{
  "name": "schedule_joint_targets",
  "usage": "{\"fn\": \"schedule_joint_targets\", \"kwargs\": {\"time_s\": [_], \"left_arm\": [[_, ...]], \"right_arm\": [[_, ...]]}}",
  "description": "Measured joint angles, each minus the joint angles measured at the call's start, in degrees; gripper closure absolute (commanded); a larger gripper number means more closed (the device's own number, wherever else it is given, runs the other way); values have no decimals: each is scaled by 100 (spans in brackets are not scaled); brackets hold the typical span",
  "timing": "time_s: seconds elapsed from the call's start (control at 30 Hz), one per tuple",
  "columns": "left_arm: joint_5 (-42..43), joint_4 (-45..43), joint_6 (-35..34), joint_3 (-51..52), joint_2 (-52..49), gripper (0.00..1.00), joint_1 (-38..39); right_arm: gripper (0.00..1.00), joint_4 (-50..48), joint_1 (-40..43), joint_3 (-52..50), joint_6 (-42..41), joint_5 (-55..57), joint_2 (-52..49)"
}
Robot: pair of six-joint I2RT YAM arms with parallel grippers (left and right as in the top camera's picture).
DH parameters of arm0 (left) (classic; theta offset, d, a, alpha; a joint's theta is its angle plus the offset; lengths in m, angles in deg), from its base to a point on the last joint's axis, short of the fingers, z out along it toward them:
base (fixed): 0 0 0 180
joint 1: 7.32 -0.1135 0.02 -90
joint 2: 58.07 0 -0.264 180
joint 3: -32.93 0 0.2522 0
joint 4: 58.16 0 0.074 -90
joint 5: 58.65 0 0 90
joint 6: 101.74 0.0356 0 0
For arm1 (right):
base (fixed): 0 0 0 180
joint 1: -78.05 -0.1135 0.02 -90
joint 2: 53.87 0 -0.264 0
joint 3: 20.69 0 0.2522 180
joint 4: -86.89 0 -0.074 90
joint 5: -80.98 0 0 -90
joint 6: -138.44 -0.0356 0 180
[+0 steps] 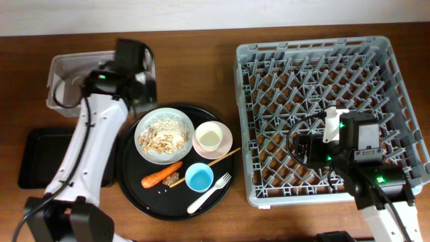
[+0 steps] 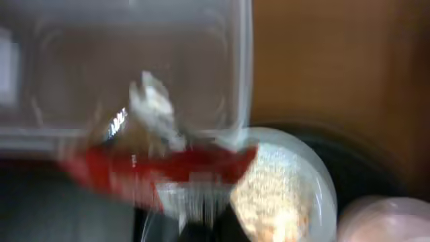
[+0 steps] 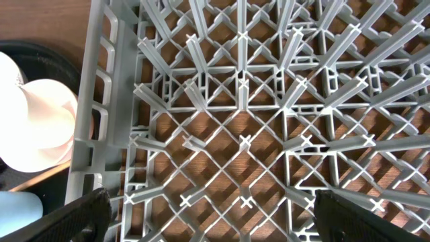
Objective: Sort waste into correct bins and load items into the dishwasher rack
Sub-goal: 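Carry the red wrapper with the left gripper into the clear bin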
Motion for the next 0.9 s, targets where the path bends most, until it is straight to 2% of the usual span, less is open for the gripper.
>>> {"fn": "schedule_joint_targets", "kwargs": {"time_s": [0.1, 0.13, 0.2, 0.33, 0.4, 0.57, 0.7, 0.83, 0.9], "left_arm": [[-125, -988, 0, -44, -39, 99, -345], [-153, -1167, 0, -44, -83, 95, -435], [-195, -1464, 15, -48, -249, 84, -555], [-203, -1659, 37, -52, -844, 47, -632], [-138, -1661, 22, -52, -1084, 38, -636], [188, -1707, 46, -76, -1141, 35, -636], [997, -1375, 61, -199, -986, 36, -634], [2312, -264, 63, -304, -658, 36, -417], [2601, 354, 63, -328, -627, 36, -170]], "right_arm": [[1, -4, 0, 0, 2, 0, 0], [1, -4, 0, 0, 0, 2, 0], [1, 0, 0, 0, 4, 0, 0], [1, 2, 0, 0, 0, 2, 0], [1, 0, 0, 0, 2, 2, 0], [1, 0, 0, 0, 0, 2, 0], [1, 0, 0, 0, 0, 0, 0], [1, 4, 0, 0, 0, 0, 0], [1, 7, 0, 0, 0, 2, 0]]}}
